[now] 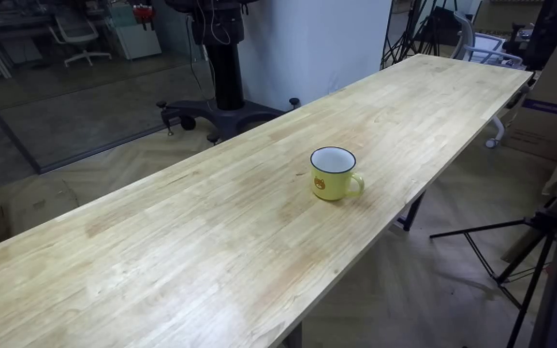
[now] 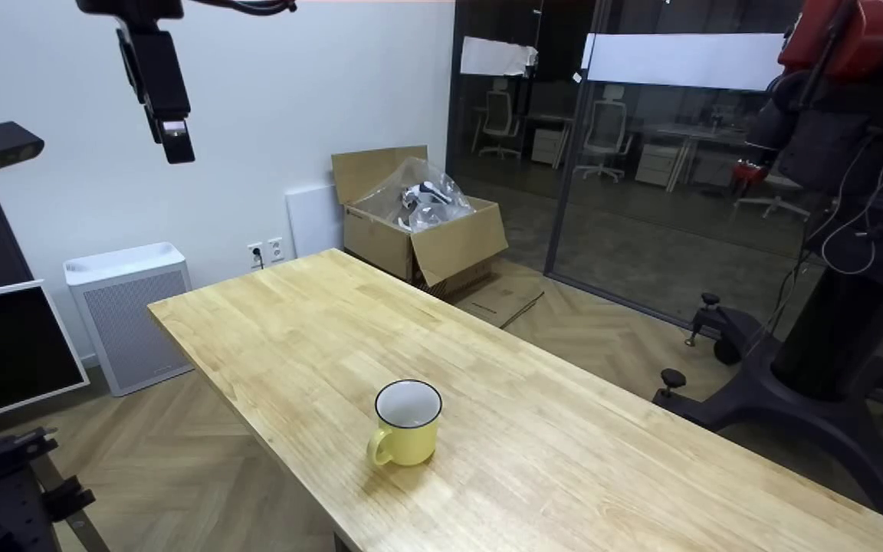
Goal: Pick up the yellow cup from the table and move it slightly forward.
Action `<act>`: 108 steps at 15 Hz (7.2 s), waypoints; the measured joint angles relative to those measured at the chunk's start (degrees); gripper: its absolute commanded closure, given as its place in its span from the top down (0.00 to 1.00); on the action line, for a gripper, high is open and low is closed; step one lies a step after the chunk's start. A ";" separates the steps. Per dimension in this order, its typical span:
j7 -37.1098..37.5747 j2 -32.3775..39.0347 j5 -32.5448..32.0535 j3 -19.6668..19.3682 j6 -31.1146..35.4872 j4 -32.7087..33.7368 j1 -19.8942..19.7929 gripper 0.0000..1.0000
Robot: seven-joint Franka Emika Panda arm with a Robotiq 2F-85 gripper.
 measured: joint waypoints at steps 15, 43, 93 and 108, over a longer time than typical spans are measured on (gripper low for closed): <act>-13.49 22.86 -10.16 -9.56 20.71 1.38 -6.46 1.00; -22.96 54.49 -6.95 -13.49 35.70 13.21 -3.77 1.00; -18.76 77.71 -7.66 -15.96 19.94 43.89 -2.82 0.03; -17.29 84.93 -7.71 -16.06 14.10 57.28 -2.26 1.00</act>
